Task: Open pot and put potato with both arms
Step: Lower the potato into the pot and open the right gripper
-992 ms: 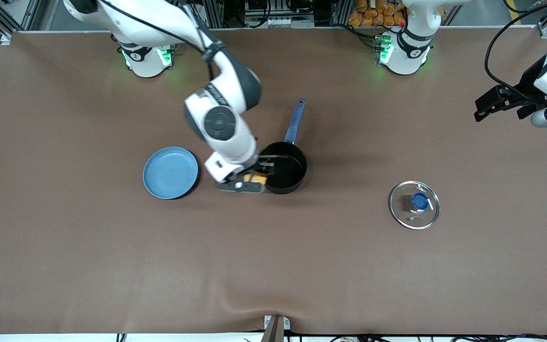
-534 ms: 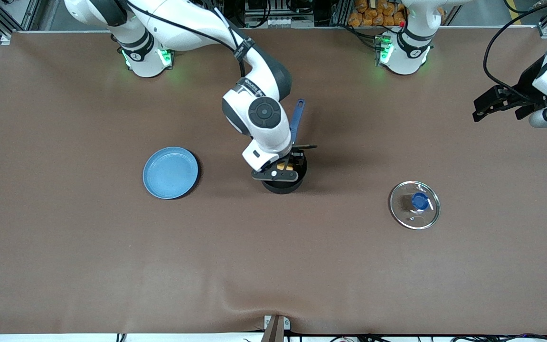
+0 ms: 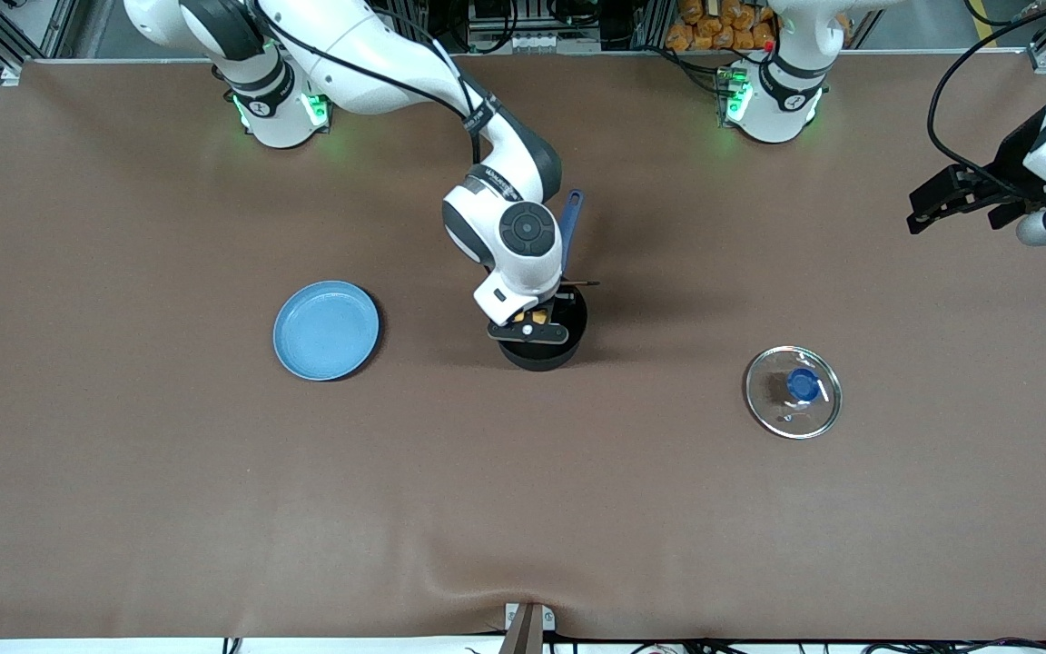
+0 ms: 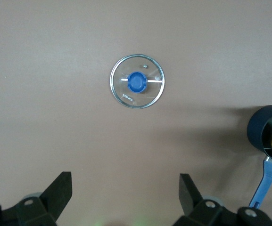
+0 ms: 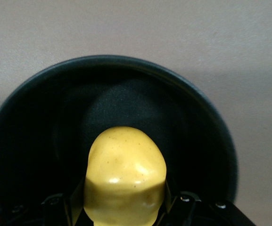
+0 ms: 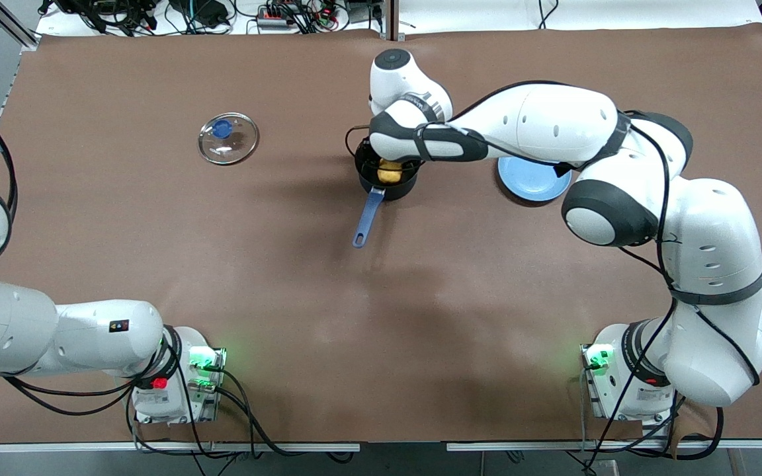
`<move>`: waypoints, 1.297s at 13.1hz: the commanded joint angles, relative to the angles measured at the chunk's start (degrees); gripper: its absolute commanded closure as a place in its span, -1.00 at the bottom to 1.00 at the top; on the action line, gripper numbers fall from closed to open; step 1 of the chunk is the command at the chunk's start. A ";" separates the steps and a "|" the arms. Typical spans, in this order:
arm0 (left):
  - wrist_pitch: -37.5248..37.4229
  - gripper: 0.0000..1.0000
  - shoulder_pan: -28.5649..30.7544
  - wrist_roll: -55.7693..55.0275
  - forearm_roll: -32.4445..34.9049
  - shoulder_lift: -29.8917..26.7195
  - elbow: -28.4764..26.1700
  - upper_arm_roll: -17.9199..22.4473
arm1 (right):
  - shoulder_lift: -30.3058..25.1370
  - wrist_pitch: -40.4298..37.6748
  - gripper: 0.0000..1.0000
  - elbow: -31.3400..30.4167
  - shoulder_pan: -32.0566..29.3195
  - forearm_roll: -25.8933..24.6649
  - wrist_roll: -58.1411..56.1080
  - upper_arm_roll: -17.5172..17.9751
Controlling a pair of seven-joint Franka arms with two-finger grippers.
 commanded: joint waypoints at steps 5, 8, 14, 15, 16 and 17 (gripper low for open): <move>-0.29 -1.00 -0.07 1.14 -1.13 0.06 0.70 0.31 | 1.48 1.68 0.09 0.71 1.02 -0.65 2.43 -0.46; -0.38 -1.00 0.11 1.14 -1.13 -0.12 0.70 0.40 | 1.31 0.89 -1.00 2.90 0.58 -1.00 3.14 -0.47; -0.38 -1.00 -0.07 1.14 -1.13 0.14 0.70 0.31 | 0.08 -8.04 -1.00 9.66 -0.73 -0.38 3.22 -0.38; -0.38 -1.00 -0.07 1.14 -1.13 0.14 0.61 0.31 | -0.27 -10.86 -1.00 10.90 -1.35 -0.38 3.31 -0.20; -0.38 -1.00 -0.07 1.14 -1.13 0.14 0.61 0.31 | -1.15 -12.98 -1.00 11.35 -2.40 -0.30 3.22 -0.11; -0.38 -1.00 -0.07 1.14 -1.13 0.14 0.70 0.31 | -2.64 -14.74 -1.00 11.70 -4.06 -0.12 3.22 -0.11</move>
